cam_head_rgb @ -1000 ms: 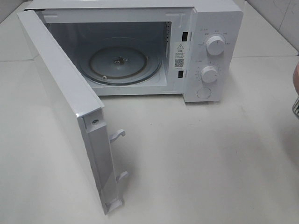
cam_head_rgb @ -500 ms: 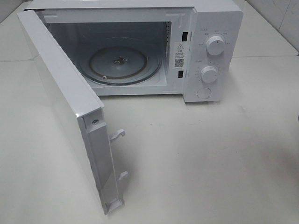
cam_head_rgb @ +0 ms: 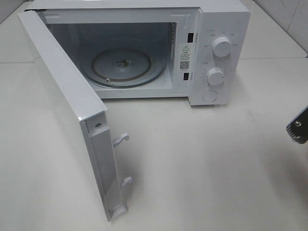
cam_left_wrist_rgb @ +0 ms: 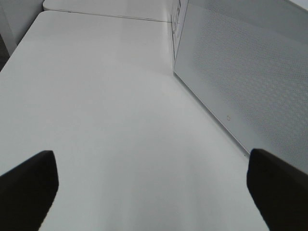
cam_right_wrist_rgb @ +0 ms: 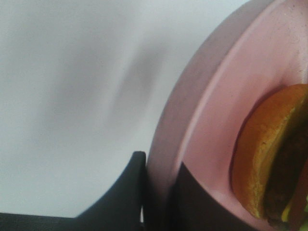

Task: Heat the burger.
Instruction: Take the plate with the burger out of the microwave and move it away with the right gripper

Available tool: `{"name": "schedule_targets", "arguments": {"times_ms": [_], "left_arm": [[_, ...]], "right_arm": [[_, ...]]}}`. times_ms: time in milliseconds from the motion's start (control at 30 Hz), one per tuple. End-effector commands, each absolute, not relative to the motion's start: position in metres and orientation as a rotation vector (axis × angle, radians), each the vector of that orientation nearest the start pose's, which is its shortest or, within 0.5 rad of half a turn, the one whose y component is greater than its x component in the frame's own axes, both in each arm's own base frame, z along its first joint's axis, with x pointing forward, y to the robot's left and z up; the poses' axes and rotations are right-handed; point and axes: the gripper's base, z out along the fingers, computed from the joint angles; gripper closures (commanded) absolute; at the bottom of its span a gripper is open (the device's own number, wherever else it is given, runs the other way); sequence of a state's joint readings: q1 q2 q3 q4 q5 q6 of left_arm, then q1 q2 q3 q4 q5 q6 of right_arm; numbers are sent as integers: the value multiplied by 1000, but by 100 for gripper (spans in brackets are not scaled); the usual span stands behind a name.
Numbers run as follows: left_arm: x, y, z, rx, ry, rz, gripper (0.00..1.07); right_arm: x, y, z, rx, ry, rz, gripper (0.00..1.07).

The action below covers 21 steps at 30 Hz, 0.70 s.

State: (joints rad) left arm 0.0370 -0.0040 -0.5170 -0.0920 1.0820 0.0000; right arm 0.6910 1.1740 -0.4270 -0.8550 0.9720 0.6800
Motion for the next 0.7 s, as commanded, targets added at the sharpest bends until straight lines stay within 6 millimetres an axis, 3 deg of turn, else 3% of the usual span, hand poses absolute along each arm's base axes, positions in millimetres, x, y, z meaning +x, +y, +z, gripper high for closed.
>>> {"name": "schedule_targets", "arguments": {"times_ms": [33,400,700], "left_arm": [[-11,-8,281,-33,2010,-82,6],[-11,-8,281,-33,2010,-82,6],[-11,-8,281,-33,2010,-82,6]], "right_arm": [[158,49,190,-692,2504,-878,107],[176,48,164,-564,2613,-903,105],[204,63,140,-554,2692,-860,105]]}}
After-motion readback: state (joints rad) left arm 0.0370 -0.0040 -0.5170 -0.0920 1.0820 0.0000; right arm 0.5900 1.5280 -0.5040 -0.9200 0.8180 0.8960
